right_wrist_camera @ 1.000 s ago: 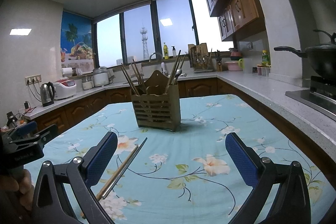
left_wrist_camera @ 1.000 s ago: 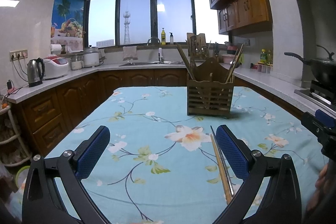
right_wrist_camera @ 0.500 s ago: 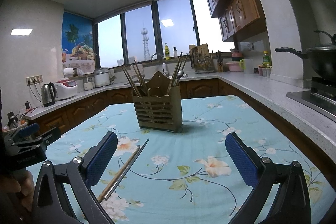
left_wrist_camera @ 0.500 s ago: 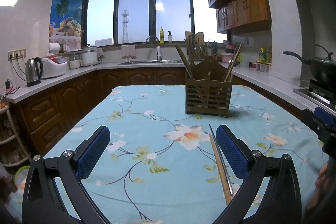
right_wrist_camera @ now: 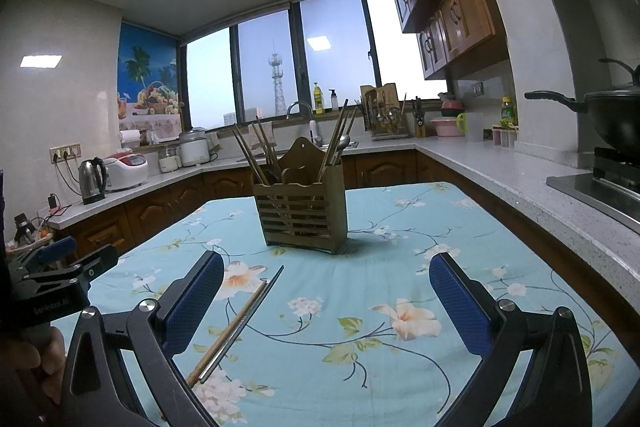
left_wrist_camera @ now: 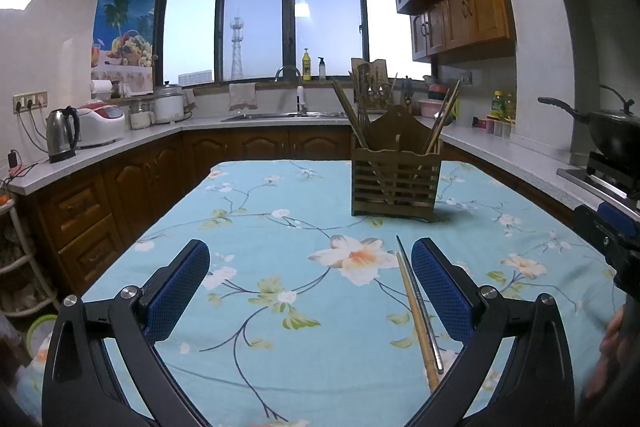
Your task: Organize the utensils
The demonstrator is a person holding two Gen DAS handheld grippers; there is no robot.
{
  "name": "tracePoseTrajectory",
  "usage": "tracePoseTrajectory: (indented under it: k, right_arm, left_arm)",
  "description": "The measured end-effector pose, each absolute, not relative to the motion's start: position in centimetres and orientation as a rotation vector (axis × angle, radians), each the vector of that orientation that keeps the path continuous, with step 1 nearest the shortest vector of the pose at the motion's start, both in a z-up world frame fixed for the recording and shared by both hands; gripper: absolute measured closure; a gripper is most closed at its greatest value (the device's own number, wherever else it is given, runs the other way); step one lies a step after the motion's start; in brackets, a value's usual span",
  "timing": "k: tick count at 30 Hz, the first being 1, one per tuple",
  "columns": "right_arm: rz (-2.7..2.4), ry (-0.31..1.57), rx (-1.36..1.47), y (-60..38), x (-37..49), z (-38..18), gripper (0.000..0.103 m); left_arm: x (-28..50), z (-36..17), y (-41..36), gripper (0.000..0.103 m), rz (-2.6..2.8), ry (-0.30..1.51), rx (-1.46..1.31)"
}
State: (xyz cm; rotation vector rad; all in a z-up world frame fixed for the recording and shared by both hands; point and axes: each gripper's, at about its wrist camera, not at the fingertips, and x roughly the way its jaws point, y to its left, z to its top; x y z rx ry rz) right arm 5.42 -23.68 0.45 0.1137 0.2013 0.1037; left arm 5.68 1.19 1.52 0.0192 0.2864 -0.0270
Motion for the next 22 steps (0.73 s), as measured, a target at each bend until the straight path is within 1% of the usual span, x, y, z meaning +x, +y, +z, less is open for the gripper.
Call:
tracePoseTrajectory:
  k: [22]
  right_arm:
    - [0.109,0.235,0.115,-23.8,6.7,0.4,0.0]
  left_arm:
    - [7.0,0.6,1.0,0.0,-0.062,0.323,0.012]
